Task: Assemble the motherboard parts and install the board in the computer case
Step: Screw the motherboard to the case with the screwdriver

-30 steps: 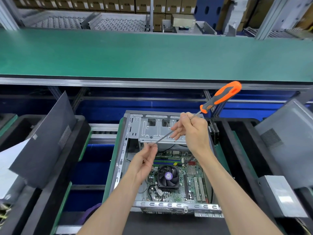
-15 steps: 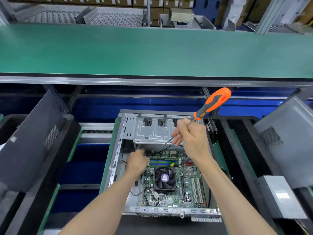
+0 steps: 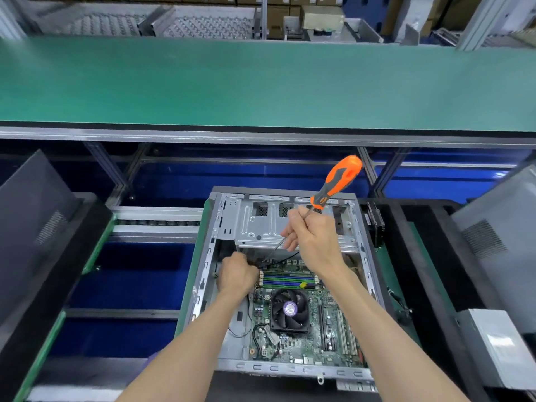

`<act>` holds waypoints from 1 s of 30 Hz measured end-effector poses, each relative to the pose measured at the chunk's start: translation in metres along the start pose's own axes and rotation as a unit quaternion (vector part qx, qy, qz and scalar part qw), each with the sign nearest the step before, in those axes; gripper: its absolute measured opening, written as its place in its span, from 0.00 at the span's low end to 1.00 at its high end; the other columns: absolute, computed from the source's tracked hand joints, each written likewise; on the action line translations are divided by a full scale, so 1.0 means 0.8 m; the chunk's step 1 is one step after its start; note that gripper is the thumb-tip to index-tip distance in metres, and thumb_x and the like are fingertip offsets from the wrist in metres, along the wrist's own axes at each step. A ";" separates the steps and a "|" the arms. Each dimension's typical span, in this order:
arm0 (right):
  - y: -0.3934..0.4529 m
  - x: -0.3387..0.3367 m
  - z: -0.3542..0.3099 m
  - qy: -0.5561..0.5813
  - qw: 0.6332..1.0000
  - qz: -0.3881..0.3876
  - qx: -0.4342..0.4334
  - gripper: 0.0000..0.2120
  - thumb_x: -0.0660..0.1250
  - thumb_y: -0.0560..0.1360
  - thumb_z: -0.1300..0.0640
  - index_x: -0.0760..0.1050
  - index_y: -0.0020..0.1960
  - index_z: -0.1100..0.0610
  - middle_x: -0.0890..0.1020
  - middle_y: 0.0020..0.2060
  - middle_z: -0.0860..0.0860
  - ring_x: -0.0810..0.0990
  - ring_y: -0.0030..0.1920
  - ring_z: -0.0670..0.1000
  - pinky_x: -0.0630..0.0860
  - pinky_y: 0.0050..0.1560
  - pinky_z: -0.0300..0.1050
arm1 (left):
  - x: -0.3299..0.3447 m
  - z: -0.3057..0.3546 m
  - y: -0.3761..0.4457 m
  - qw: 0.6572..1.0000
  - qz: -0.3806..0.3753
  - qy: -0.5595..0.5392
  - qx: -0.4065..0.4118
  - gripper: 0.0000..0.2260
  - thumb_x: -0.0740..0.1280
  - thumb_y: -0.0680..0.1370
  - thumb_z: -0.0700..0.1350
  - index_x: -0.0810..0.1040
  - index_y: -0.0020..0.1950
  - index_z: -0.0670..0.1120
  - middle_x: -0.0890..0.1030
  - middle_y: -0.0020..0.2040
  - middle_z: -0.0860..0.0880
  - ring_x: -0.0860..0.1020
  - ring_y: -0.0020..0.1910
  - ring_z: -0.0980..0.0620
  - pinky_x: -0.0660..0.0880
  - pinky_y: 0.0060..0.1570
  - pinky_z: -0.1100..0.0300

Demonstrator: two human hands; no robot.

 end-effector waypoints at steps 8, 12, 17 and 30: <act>-0.001 0.031 0.011 -0.045 0.999 -0.031 -0.005 0.22 0.58 0.81 0.50 0.75 0.37 0.65 0.81 0.26 0.51 0.80 0.25 0.50 0.75 0.29 0.40 | -0.015 0.012 -0.013 0.993 0.019 -0.075 0.084 0.12 0.74 0.73 0.45 0.85 0.56 0.50 0.85 0.42 0.51 0.75 0.32 0.61 0.63 0.25 0.73; -0.005 0.036 0.002 -0.070 0.996 -0.040 -0.025 0.21 0.59 0.83 0.53 0.75 0.36 0.63 0.79 0.24 0.53 0.79 0.25 0.49 0.76 0.32 0.45 | -0.010 0.013 -0.012 0.993 0.020 -0.054 0.099 0.11 0.73 0.76 0.52 0.85 0.56 0.50 0.86 0.48 0.48 0.75 0.38 0.55 0.66 0.33 0.65; -0.006 0.018 -0.039 -0.148 0.983 -0.010 -0.109 0.10 0.66 0.78 0.50 0.75 0.41 0.53 0.73 0.22 0.51 0.71 0.25 0.49 0.68 0.32 0.45 | -0.010 0.012 -0.015 0.994 0.031 -0.043 0.093 0.09 0.74 0.75 0.52 0.86 0.52 0.51 0.86 0.46 0.49 0.70 0.31 0.63 0.61 0.29 0.69; 0.014 -0.013 -0.193 -0.080 0.972 0.043 -0.216 0.09 0.67 0.79 0.53 0.72 0.51 0.60 0.78 0.33 0.60 0.75 0.31 0.60 0.72 0.35 0.55 | -0.053 0.029 -0.043 0.963 -0.006 -0.206 0.174 0.06 0.78 0.71 0.51 0.87 0.46 0.52 0.86 0.42 0.58 0.82 0.44 0.62 0.78 0.52 0.61</act>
Point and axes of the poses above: each hand's wrist, its own y-axis towards the middle knuckle, its own x-axis out of the palm, z = x × y, the point moved 8 cm from there along y, towards the middle knuckle
